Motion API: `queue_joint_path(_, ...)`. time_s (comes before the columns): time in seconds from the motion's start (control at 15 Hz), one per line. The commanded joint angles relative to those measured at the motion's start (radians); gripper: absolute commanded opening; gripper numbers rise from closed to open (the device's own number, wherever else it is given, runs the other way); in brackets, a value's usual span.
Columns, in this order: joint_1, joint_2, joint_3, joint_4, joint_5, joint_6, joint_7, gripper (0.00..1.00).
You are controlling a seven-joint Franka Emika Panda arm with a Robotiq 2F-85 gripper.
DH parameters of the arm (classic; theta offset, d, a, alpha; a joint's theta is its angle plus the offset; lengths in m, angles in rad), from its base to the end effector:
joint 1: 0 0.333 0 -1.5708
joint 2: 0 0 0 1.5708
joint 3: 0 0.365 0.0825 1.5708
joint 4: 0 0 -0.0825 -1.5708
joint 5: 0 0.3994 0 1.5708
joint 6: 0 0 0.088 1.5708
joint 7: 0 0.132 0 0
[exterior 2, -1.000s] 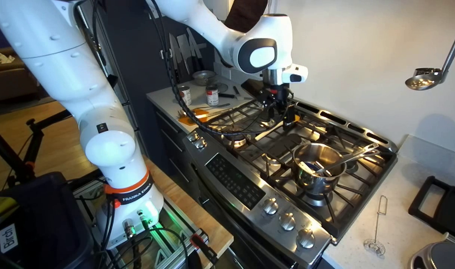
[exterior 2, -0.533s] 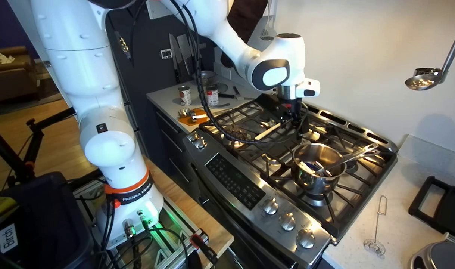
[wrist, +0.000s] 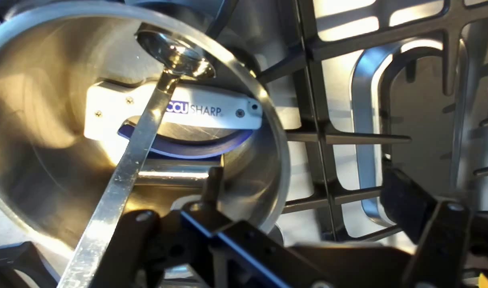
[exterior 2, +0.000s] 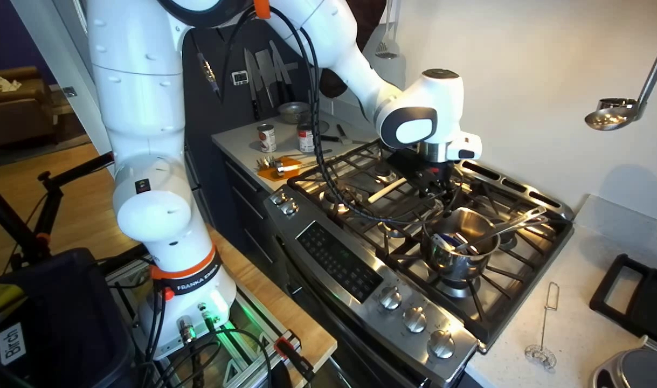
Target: Move the pot to the left and then put the orange spatula on the orange object on the counter
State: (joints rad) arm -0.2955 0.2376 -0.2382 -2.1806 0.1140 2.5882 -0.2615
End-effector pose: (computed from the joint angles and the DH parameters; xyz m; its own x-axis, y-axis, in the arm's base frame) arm 0.5189 -0.3042 0.3123 0.9246 -0.3377 0.1763 -0.3473 -0.9374 0.0259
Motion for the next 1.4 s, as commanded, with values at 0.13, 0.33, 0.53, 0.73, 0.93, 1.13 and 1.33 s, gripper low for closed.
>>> queue_joint_path(0.13,-0.053,0.078,0.038,0.062,0.051,-0.006,-0.063,0.58)
queue_joint_path(0.33,-0.056,0.092,0.035,0.075,0.029,-0.015,-0.046,0.35)
queue_joint_path(0.53,-0.057,0.098,0.028,0.081,0.014,-0.029,-0.034,0.11)
queue_joint_path(0.73,-0.055,0.097,0.026,0.079,0.003,-0.050,-0.030,0.00)
queue_joint_path(0.93,-0.047,0.080,0.018,0.072,-0.017,-0.065,-0.019,0.01)
queue_joint_path(1.13,-0.021,0.016,0.004,0.030,-0.073,-0.082,0.011,0.01)
queue_joint_path(1.33,0.024,-0.081,-0.002,-0.051,-0.159,-0.087,0.075,0.01)
